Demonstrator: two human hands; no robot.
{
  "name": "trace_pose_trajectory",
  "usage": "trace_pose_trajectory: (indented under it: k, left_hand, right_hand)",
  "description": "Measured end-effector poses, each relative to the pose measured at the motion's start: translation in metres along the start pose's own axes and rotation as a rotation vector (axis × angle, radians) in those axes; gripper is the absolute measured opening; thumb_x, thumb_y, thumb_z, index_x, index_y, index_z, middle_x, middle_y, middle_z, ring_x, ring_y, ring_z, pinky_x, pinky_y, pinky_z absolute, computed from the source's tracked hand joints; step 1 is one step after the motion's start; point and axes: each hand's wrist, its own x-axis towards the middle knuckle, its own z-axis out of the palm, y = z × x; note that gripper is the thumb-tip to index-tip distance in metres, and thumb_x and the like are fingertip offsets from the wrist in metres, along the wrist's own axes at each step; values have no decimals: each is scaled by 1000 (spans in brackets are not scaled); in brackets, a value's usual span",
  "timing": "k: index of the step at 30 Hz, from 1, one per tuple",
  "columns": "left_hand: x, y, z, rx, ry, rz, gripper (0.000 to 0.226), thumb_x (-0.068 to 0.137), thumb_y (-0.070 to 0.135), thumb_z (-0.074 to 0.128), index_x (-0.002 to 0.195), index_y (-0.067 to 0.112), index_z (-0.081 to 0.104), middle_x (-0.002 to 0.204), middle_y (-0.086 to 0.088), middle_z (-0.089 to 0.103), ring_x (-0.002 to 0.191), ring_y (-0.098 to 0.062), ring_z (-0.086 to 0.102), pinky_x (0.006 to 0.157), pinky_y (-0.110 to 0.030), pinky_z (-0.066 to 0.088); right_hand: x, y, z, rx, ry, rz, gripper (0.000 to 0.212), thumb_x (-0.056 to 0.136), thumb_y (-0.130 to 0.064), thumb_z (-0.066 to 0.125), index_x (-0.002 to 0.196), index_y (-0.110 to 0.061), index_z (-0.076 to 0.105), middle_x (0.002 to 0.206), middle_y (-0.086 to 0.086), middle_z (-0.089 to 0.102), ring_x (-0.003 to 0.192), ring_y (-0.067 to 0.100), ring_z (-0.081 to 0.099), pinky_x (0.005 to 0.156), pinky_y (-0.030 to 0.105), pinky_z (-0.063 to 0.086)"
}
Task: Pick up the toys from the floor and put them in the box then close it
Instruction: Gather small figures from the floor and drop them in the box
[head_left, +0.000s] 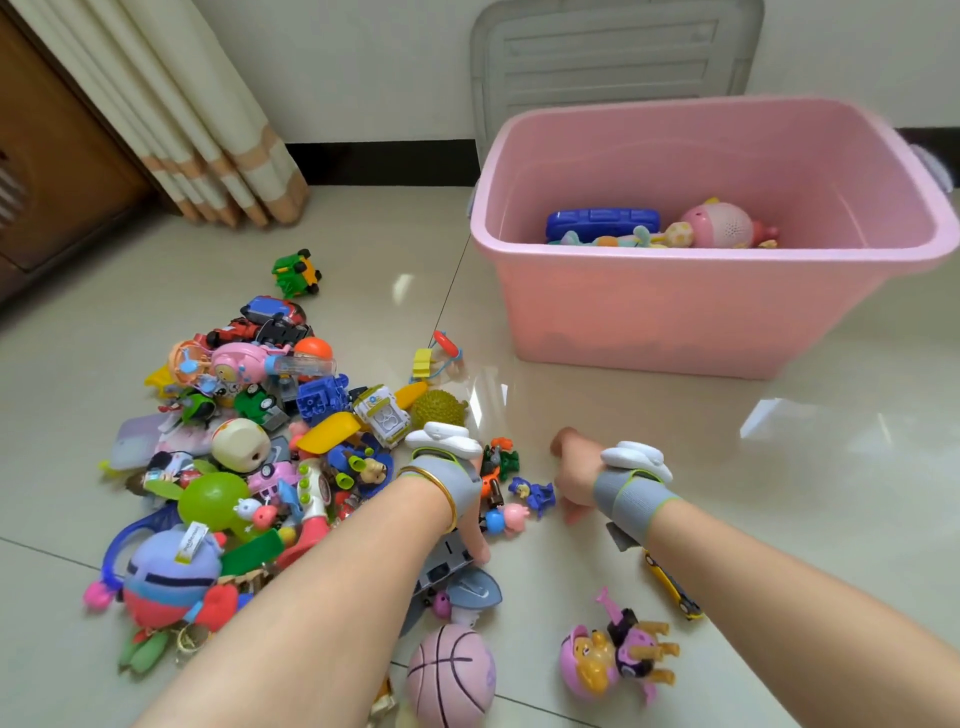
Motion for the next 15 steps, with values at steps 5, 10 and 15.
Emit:
trace_pose_trajectory:
  k: [5, 10, 15]
  left_hand:
    - [11, -1, -5, -255, 178, 164, 47, 104, 13, 31, 146, -5, 24, 75, 10, 30, 64, 5, 33, 38, 0, 33]
    - [7, -10, -5, -321, -10, -33, 118, 71, 43, 80, 152, 19, -3, 144, -14, 36, 122, -32, 50, 75, -33, 50]
    - [18, -10, -10, -454, 106, -15, 115, 72, 28, 78, 151, 28, -5, 138, -16, 39, 123, -37, 50, 92, -44, 51]
  right_hand:
    - [-2, -27, 6, -104, -27, -156, 60, 84, -6, 43, 141, -24, 40, 131, 16, 41, 115, 37, 54, 92, 43, 53]
    - [-9, -42, 9, 80, -55, -133, 55, 80, -11, 49, 132, -28, 47, 118, 14, 45, 103, 36, 60, 85, 44, 57]
    - [-14, -45, 11, 615, -192, -82, 63, 80, 8, 40, 131, -28, 46, 92, 13, 56, 81, 30, 56, 72, 43, 55]
